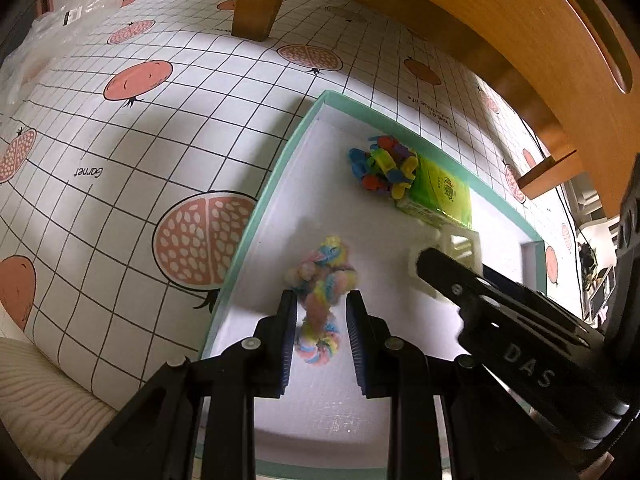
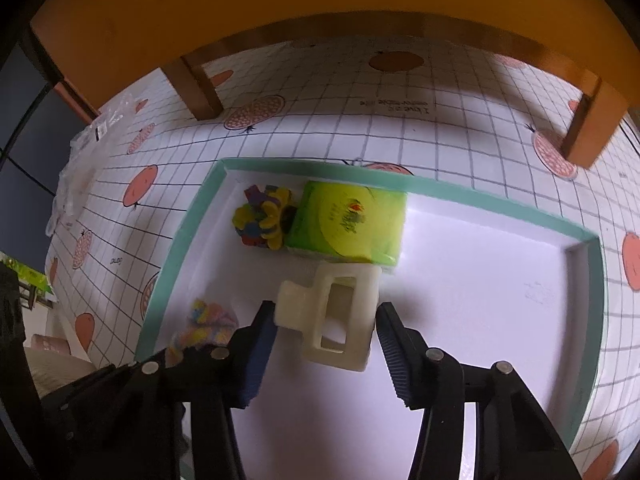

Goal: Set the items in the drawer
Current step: 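Grasp the rainbow rope toy with the left tool while the right grasps the white plastic clip, then lift the rope toy with the left tool while the right lifts the clip toward the drawer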

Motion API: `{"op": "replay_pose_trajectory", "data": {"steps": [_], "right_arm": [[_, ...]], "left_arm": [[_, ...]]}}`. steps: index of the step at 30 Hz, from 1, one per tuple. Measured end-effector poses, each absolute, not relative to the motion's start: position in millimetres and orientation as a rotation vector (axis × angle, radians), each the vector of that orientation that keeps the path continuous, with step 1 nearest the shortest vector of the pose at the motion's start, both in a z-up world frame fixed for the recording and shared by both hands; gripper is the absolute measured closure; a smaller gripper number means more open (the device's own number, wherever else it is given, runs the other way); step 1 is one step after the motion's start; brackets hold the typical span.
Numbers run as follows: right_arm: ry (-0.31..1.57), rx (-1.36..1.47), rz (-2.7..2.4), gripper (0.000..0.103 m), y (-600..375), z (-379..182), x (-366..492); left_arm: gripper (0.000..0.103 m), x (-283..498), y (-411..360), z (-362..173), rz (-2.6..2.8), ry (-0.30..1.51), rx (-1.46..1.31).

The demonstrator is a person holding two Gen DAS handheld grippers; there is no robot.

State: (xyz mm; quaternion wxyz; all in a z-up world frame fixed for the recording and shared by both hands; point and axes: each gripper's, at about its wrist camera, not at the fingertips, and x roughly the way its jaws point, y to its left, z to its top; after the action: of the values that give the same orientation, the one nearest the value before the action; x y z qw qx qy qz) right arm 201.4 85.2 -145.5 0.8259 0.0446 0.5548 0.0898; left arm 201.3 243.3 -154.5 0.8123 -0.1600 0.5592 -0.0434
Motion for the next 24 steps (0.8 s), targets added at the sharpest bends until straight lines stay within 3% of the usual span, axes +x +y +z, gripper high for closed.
{"op": "replay_pose_trajectory", "data": {"steps": [18,21,24], "right_arm": [[1.189,0.131,0.124,0.049,41,-143,144],[1.191,0.135,0.116,0.049,36,-143,135],[1.192,0.14,0.108,0.049,33,-142,132]], "left_arm": [[0.076,203,239,-156,-0.097,1.179,-0.34],[0.072,203,239,-156,-0.104,1.173,-0.346],[0.061,205,236,-155,-0.127,1.165,-0.346]]}}
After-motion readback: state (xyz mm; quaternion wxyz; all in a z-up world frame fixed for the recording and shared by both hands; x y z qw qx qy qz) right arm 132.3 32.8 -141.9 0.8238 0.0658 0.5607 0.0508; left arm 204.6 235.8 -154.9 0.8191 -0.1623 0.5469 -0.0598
